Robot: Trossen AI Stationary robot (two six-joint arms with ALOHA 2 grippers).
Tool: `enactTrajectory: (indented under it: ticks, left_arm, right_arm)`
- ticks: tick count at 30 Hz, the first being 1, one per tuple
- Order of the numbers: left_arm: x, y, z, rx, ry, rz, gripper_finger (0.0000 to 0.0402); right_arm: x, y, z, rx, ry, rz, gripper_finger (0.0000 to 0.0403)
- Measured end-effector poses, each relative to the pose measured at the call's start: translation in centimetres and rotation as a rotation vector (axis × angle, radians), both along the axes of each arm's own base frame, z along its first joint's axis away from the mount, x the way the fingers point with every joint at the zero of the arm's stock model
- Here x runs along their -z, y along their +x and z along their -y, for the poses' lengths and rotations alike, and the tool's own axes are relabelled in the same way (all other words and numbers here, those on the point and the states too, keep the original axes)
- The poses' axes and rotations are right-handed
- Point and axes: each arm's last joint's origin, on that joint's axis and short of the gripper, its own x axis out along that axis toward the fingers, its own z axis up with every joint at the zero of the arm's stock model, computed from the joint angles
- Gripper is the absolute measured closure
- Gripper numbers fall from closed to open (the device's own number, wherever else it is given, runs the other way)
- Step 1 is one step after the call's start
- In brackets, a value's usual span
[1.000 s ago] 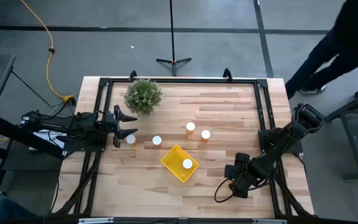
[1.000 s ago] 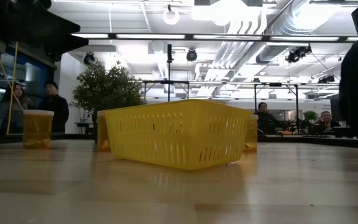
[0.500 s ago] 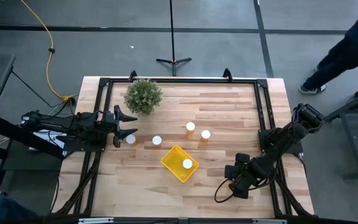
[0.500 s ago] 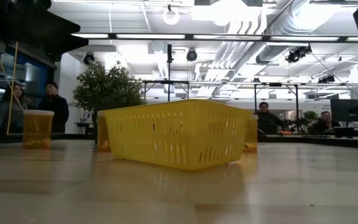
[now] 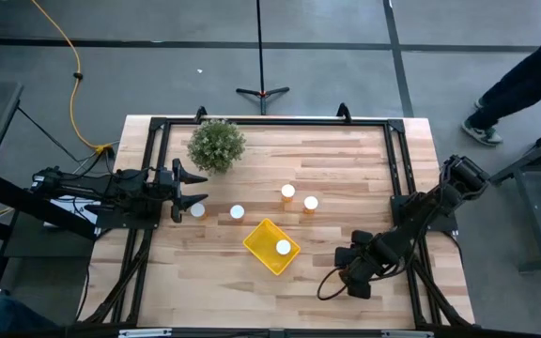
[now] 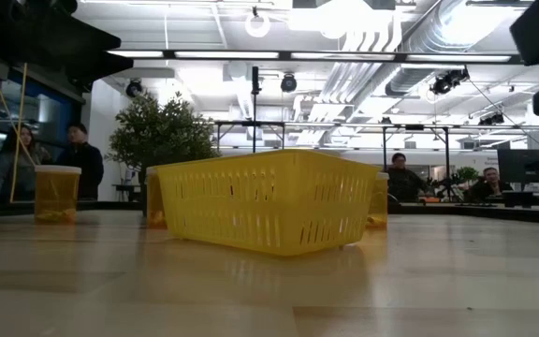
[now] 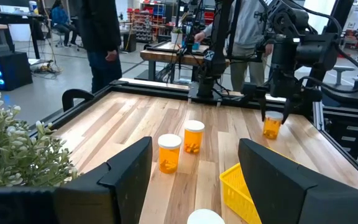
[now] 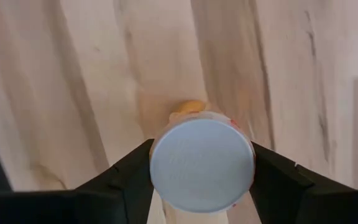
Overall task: Pick and place pill bottles into a basket
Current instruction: Put the pill bottle into the yellow transparent bin
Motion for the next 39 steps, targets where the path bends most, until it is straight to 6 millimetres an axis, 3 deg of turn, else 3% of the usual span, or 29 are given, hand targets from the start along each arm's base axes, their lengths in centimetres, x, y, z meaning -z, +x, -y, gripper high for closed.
enactTrajectory:
  ticks: [7,18,26,39]
  left_arm:
    - [0.0,0.0,0.0,0.0,0.0,0.0,0.0126]
    - [0.0,0.0,0.0,0.0,0.0,-0.001,0.0126]
    - [0.1,0.0,0.0,0.0,0.002,-0.011,0.0126]
    - [0.1,0.0,0.0,-0.007,-0.077,0.001,0.0126]
  right_arm:
    - [-0.5,1.6,0.5,-0.047,0.064,0.06,0.0192]
    - [-4.5,4.9,1.1,-0.175,0.03,0.25,0.0193]
    - [-6.8,7.9,3.8,-0.21,0.003,0.375,0.0193]
    - [-10.0,11.0,8.0,-0.362,-0.101,0.532,0.0194]
